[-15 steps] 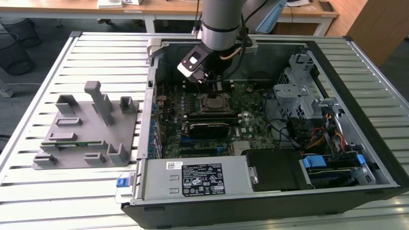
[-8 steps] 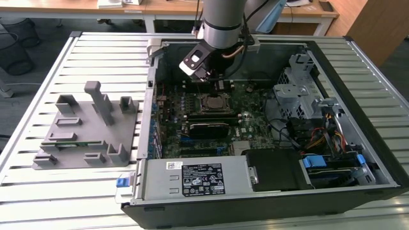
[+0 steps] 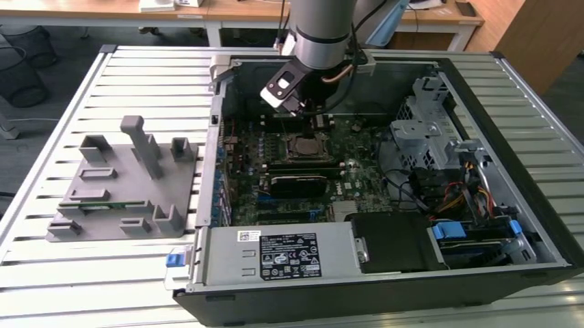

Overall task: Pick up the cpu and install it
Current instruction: 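Close the cpu cover, then install the first cpu locking lever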

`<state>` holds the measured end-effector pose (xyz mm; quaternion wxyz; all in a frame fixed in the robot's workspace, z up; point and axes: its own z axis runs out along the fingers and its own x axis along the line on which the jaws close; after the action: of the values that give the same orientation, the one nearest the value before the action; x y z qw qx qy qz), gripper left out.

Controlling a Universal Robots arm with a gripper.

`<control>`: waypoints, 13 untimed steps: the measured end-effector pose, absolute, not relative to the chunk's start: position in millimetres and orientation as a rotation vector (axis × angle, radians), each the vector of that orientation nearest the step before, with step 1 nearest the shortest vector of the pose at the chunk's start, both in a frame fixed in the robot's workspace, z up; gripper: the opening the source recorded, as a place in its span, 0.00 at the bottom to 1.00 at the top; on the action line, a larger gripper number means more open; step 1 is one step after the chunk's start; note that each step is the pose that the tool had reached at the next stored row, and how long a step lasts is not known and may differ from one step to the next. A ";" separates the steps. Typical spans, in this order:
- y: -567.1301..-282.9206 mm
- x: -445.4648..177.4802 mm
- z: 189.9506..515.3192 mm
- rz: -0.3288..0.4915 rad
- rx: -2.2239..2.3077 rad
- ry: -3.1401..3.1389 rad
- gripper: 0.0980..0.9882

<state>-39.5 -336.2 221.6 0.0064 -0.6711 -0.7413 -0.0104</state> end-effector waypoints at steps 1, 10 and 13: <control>-336.2 -39.1 221.6 -0.033 -2.100 -2.319 0.01; -336.1 -37.9 221.7 -0.033 -2.100 -2.319 0.01; -336.2 -37.9 222.6 -0.032 -2.100 -2.319 0.01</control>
<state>-37.9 -336.2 222.6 0.0063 -0.6711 -0.7413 -0.0103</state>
